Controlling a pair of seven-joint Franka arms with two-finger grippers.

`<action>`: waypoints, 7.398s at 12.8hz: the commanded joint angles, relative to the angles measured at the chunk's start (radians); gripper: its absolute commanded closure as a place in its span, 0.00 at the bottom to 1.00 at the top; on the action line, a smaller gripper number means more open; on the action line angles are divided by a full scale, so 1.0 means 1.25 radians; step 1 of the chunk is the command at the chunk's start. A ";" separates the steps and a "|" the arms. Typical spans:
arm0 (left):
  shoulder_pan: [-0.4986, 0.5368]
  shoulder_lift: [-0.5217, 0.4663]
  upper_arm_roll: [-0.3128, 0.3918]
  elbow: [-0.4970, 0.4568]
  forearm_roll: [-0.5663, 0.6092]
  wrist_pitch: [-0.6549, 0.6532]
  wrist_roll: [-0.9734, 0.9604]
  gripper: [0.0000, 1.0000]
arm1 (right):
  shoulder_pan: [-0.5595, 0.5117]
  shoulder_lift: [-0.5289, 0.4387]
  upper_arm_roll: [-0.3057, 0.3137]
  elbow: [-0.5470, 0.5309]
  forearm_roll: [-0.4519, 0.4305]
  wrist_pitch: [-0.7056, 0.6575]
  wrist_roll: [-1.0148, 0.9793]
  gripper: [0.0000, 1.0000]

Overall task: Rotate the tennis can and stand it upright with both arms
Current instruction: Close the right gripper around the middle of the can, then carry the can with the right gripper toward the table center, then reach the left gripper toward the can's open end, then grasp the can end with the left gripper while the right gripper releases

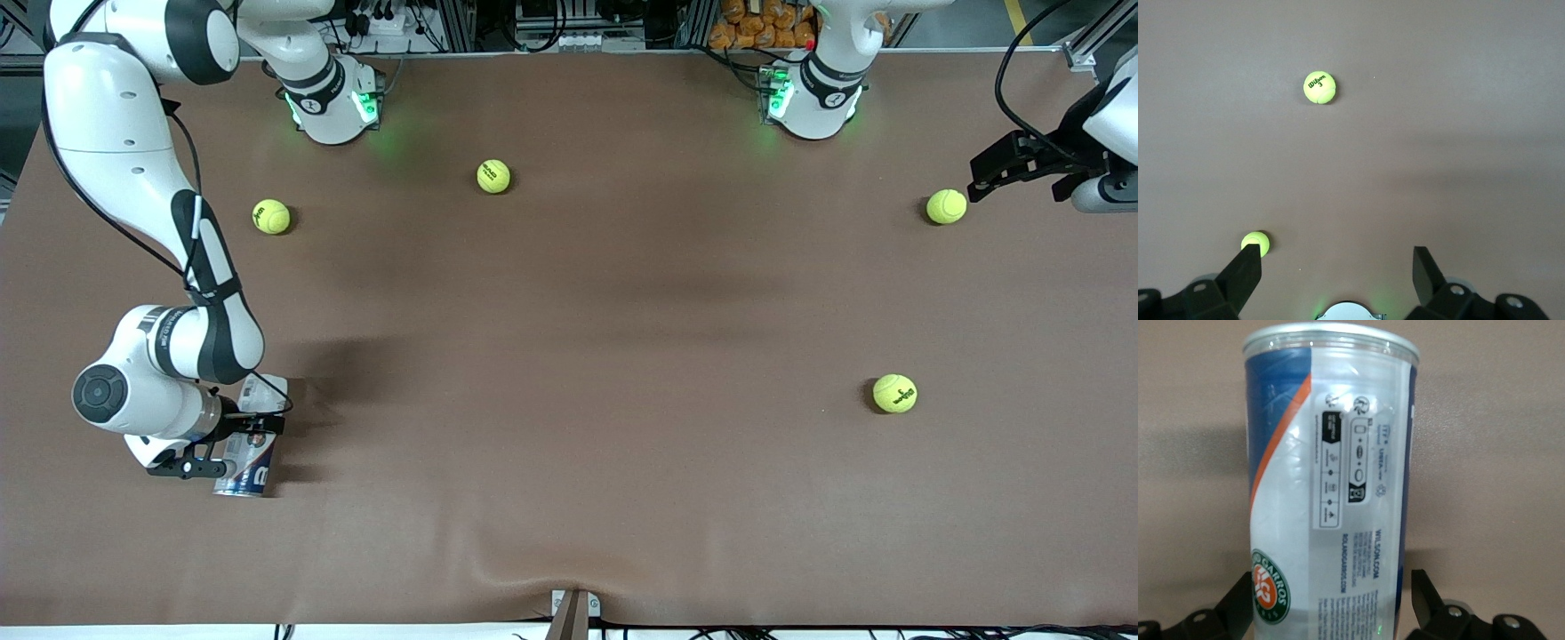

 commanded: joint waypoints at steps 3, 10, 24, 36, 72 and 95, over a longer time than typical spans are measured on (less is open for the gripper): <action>0.008 0.007 -0.005 0.011 -0.007 0.003 0.015 0.00 | 0.001 0.015 0.000 0.004 0.012 0.005 -0.009 0.00; 0.010 0.007 -0.004 0.012 -0.007 0.009 0.015 0.00 | 0.001 0.012 0.000 0.008 0.011 0.005 -0.088 0.42; 0.011 0.007 0.002 0.012 -0.007 0.009 0.015 0.00 | 0.120 -0.095 0.001 0.028 0.006 -0.001 -0.343 0.40; 0.029 0.018 0.004 0.001 -0.010 0.009 0.016 0.00 | 0.536 -0.099 -0.001 0.037 -0.105 0.010 -0.512 0.40; -0.099 0.530 -0.005 -0.110 -0.955 0.453 0.062 0.00 | 0.661 -0.006 0.011 0.050 -0.307 0.215 -0.363 0.00; -0.240 0.686 -0.005 -0.117 -1.377 0.572 0.401 0.13 | 0.245 -0.381 0.020 -0.165 -0.121 -0.052 -0.125 0.00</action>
